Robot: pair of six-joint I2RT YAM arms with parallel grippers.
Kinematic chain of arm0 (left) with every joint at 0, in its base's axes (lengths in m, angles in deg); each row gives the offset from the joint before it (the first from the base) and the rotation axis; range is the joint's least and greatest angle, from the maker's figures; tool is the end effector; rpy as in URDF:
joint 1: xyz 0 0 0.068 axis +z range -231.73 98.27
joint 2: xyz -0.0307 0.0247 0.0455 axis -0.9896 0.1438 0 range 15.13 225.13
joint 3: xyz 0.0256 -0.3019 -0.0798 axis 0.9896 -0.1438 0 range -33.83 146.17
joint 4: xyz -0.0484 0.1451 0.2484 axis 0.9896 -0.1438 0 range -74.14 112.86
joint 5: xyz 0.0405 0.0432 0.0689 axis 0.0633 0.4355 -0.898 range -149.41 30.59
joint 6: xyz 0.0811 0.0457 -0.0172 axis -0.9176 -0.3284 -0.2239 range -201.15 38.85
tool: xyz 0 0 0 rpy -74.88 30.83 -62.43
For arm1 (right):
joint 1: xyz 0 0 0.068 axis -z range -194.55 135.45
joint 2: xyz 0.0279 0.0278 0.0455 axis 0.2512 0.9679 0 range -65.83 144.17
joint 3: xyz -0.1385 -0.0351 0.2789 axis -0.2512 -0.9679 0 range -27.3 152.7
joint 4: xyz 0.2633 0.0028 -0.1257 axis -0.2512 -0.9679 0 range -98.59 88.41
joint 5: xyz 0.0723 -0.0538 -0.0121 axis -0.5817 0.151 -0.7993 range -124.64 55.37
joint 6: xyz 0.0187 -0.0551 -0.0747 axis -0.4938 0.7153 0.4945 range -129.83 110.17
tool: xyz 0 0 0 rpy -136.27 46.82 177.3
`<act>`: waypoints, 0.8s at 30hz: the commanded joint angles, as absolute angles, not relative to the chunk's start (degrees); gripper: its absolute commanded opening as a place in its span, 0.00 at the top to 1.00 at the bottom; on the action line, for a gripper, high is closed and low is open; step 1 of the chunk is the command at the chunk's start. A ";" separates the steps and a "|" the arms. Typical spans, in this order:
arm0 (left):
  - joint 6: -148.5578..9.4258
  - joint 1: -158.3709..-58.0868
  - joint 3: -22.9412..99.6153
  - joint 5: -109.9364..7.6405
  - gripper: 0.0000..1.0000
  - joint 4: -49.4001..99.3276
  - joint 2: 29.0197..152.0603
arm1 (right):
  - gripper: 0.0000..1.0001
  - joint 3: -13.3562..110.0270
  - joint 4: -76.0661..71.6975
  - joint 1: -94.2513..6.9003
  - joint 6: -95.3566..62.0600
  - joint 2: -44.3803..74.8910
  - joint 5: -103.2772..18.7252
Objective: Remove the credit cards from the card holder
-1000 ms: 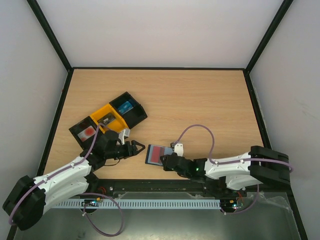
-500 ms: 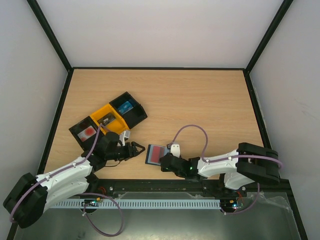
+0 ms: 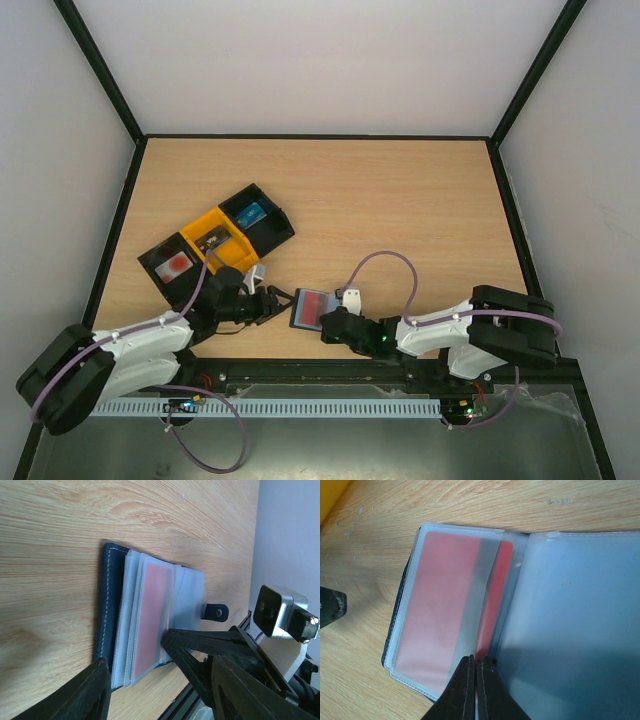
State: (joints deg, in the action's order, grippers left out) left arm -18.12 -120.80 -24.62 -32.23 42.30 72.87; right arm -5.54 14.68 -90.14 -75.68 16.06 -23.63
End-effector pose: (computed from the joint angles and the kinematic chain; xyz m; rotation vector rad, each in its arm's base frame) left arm 0.1435 -0.1667 0.1312 -0.1646 2.4227 -1.4650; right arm 0.0856 0.2679 0.0962 -0.1120 2.5432 0.9417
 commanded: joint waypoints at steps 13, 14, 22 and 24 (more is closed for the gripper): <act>-13.07 -124.99 -24.07 -29.70 0.38 61.61 85.69 | 0.92 -9.35 12.07 -89.87 -75.82 10.89 -23.64; -13.04 -125.17 -23.94 -29.82 0.38 61.68 86.01 | 0.91 -8.95 11.59 -89.87 -75.64 9.81 -23.60; -12.03 -125.76 -23.92 -30.87 0.38 62.33 87.33 | 0.89 -6.69 9.74 -89.79 -74.36 8.84 -20.59; -12.02 -125.72 -24.07 -31.26 0.38 62.24 87.38 | 0.88 -6.40 10.25 -89.65 -74.11 10.24 -20.85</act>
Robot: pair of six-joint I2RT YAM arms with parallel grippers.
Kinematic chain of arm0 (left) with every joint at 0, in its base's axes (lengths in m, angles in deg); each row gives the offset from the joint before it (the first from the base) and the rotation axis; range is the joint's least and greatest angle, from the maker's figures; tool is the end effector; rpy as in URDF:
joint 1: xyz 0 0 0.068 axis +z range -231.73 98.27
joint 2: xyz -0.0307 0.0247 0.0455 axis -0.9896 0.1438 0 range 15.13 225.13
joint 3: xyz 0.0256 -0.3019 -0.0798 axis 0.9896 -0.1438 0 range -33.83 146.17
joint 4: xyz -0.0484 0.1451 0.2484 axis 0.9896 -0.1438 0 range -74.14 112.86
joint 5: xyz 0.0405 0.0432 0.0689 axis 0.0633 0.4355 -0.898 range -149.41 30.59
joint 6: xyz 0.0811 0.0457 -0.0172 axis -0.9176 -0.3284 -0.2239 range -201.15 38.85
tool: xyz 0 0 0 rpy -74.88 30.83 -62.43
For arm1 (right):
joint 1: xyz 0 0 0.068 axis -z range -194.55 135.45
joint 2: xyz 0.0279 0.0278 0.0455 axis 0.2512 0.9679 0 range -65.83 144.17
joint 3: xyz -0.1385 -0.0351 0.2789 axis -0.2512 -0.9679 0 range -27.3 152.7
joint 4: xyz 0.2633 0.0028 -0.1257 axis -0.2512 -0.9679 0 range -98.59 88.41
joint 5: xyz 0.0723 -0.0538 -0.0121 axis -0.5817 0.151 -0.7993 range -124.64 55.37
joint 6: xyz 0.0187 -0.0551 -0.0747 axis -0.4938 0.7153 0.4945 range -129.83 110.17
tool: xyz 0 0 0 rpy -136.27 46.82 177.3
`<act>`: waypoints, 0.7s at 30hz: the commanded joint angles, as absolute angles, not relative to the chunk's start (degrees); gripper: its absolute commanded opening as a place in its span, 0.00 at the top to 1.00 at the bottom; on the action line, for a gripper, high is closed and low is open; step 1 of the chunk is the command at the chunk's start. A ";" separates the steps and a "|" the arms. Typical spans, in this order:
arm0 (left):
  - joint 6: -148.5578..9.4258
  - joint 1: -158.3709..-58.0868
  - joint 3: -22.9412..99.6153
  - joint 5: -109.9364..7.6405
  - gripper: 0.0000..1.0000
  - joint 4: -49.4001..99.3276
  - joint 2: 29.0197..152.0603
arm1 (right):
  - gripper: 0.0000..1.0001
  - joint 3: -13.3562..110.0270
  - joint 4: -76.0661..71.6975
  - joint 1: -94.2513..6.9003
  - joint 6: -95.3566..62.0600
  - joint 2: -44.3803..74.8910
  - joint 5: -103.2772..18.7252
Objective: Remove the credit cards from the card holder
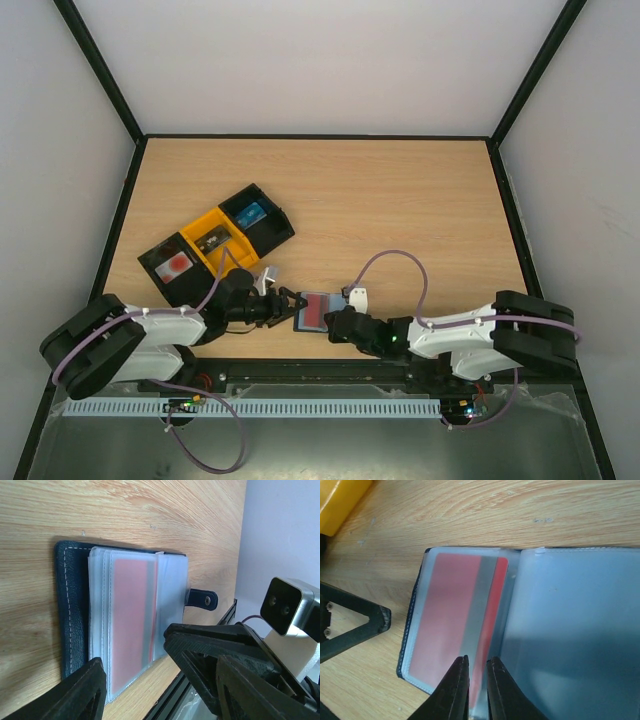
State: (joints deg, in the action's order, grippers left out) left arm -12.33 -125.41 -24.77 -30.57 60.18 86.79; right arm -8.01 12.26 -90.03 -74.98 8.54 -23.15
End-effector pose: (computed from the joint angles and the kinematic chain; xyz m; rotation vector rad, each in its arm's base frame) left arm 0.1446 -0.1951 0.1217 -0.1405 2.4275 -1.6076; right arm 0.0826 0.2515 0.1110 -0.1117 2.5010 0.9827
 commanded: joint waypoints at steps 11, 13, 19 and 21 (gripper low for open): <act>-11.60 -126.02 -24.92 -31.57 0.37 64.41 88.19 | 0.96 -8.92 9.92 -89.61 -75.89 14.60 -22.47; -11.86 -126.03 -24.76 -31.42 0.35 64.62 88.61 | 0.96 -9.50 10.80 -89.61 -76.11 14.64 -22.68; -11.91 -126.03 -24.38 -30.23 0.35 66.58 90.83 | 0.97 -9.42 11.46 -89.60 -76.28 14.19 -22.66; -11.80 -126.16 -24.15 -29.22 0.35 67.96 91.63 | 0.97 -9.51 11.45 -89.61 -76.28 14.03 -22.68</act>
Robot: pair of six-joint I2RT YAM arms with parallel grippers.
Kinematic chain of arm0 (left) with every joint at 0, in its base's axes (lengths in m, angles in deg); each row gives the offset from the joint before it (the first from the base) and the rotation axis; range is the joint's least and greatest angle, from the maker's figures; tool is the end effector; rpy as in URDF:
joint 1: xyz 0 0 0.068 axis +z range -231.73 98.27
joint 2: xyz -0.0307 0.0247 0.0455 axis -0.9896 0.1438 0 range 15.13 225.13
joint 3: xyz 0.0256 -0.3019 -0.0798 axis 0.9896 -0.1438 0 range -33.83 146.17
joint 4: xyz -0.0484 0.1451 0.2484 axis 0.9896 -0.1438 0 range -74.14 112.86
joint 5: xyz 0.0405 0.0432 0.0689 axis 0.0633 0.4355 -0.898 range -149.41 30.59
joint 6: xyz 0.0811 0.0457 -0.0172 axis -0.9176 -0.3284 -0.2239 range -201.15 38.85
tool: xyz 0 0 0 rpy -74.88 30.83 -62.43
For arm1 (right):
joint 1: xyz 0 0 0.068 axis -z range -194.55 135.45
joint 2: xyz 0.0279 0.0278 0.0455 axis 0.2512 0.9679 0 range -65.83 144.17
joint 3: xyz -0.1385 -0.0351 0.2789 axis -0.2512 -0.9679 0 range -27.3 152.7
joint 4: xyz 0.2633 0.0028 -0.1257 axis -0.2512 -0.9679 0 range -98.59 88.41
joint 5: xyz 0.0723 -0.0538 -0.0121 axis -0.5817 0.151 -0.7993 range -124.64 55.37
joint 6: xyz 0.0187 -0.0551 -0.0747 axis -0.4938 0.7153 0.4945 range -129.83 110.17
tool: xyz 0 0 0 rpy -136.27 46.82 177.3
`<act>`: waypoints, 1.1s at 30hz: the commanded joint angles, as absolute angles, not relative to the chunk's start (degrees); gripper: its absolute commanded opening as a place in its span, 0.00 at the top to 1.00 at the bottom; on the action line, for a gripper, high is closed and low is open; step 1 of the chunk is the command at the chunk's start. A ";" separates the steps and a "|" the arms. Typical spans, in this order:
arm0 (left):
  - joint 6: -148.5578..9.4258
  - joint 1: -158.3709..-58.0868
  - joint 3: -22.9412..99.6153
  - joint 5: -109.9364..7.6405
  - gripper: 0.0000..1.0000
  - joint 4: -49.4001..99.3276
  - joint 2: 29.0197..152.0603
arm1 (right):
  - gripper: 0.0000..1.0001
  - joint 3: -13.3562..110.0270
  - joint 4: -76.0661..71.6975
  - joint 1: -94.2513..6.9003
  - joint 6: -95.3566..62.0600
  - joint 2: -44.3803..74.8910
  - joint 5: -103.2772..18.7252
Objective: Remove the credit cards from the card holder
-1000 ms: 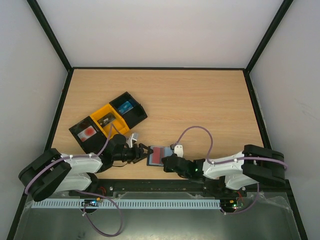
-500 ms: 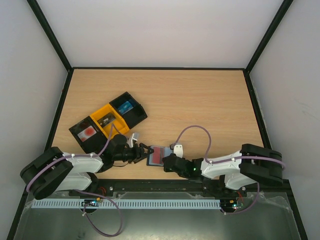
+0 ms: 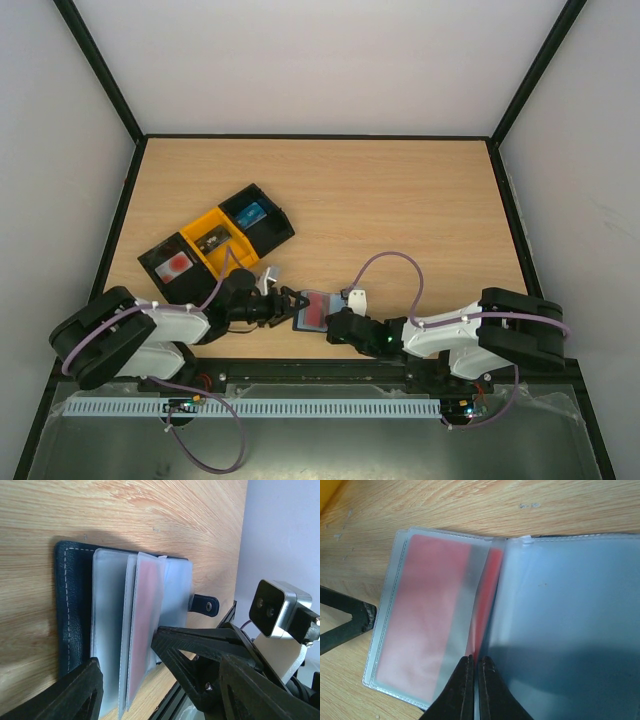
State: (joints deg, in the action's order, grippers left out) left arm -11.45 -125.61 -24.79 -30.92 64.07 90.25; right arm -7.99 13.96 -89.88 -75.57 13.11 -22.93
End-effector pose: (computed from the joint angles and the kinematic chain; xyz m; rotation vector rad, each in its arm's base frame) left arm 0.1477 -0.1986 0.1173 -0.1566 2.4237 -1.6148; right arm 0.0842 0.2535 0.0950 -0.1023 2.5366 0.9264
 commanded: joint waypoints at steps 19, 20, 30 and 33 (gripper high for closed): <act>-13.14 -127.62 -20.62 -29.04 0.32 64.70 87.91 | 0.97 -10.89 12.93 -89.61 -76.17 13.19 -22.29; -13.45 -127.81 -20.40 -29.93 0.32 63.13 87.20 | 0.97 -10.79 12.99 -89.61 -76.19 13.20 -22.30; -15.98 -128.71 -19.10 -32.45 0.30 58.92 86.48 | 0.97 -10.77 13.50 -89.65 -76.10 13.54 -22.42; -15.40 -128.75 -19.54 -31.38 0.30 62.42 89.04 | 0.97 -10.76 13.57 -89.60 -76.10 13.58 -22.46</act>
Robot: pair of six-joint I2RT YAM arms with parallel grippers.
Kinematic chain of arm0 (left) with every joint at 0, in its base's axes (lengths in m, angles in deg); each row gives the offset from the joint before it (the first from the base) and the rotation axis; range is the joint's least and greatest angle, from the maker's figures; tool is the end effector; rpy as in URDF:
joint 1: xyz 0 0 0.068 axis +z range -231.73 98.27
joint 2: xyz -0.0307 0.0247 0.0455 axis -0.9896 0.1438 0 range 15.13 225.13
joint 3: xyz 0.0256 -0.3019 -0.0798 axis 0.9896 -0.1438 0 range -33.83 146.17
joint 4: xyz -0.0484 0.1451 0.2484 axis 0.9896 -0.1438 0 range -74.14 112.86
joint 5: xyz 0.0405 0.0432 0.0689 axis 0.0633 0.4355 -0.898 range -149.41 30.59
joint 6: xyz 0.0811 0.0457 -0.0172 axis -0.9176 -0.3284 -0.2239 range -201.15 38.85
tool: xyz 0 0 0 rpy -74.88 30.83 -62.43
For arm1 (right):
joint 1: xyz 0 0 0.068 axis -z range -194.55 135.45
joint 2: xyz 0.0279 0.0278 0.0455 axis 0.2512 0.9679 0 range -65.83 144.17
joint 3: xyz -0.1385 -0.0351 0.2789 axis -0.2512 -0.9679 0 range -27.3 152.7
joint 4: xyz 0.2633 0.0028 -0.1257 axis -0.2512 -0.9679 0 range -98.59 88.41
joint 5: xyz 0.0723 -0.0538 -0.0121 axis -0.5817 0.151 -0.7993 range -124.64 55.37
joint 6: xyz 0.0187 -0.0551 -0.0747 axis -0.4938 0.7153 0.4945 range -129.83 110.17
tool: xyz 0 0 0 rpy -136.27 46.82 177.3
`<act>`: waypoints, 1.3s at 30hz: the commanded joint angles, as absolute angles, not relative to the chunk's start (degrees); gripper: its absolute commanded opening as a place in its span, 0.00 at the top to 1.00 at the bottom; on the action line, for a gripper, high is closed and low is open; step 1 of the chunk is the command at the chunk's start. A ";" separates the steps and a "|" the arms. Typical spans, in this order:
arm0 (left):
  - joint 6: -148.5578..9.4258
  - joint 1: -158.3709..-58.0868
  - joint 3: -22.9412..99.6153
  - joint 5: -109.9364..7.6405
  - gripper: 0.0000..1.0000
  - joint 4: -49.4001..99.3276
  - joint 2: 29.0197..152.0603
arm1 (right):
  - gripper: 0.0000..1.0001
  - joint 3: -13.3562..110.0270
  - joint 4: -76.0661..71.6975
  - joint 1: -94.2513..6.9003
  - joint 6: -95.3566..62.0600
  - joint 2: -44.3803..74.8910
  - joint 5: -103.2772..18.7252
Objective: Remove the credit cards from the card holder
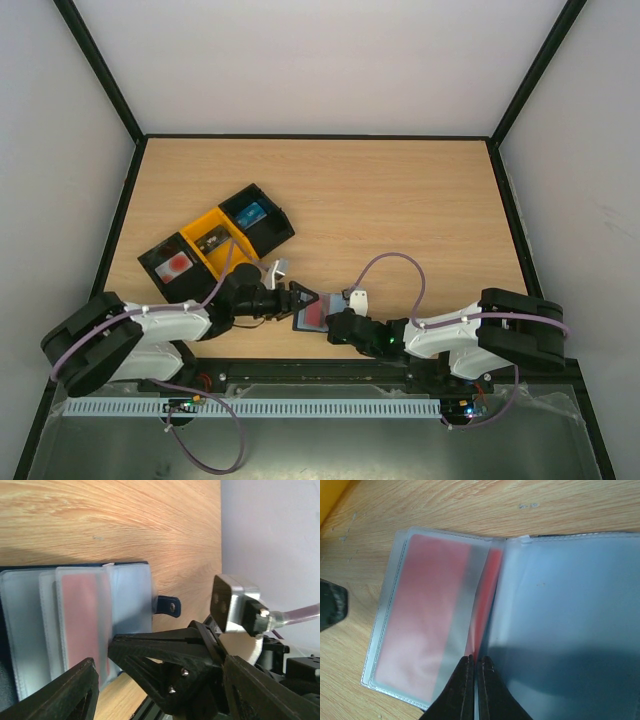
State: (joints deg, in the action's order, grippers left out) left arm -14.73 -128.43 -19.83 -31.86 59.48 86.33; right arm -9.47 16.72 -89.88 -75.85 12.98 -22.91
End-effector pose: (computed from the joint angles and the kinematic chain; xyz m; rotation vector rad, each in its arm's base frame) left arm 0.1511 -0.2180 0.1499 -0.0089 2.3376 -1.6438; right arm 0.0835 0.2506 0.0932 -0.0916 2.5203 0.9563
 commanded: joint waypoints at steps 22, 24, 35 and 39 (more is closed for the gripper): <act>-16.29 -128.98 -20.97 -32.63 0.30 64.45 94.28 | 0.97 -10.95 13.78 -89.67 -76.19 13.71 -22.06; -15.88 -129.07 -21.00 -32.13 0.30 65.94 95.53 | 0.97 -10.96 13.90 -89.61 -76.22 13.88 -22.15; -14.37 -129.86 -21.09 -31.46 0.37 68.77 96.79 | 0.97 -11.46 14.15 -89.66 -75.96 12.59 -21.80; -13.94 -130.08 -21.09 -31.46 0.41 68.53 95.43 | 0.92 -11.92 14.92 -89.64 -75.49 10.47 -20.89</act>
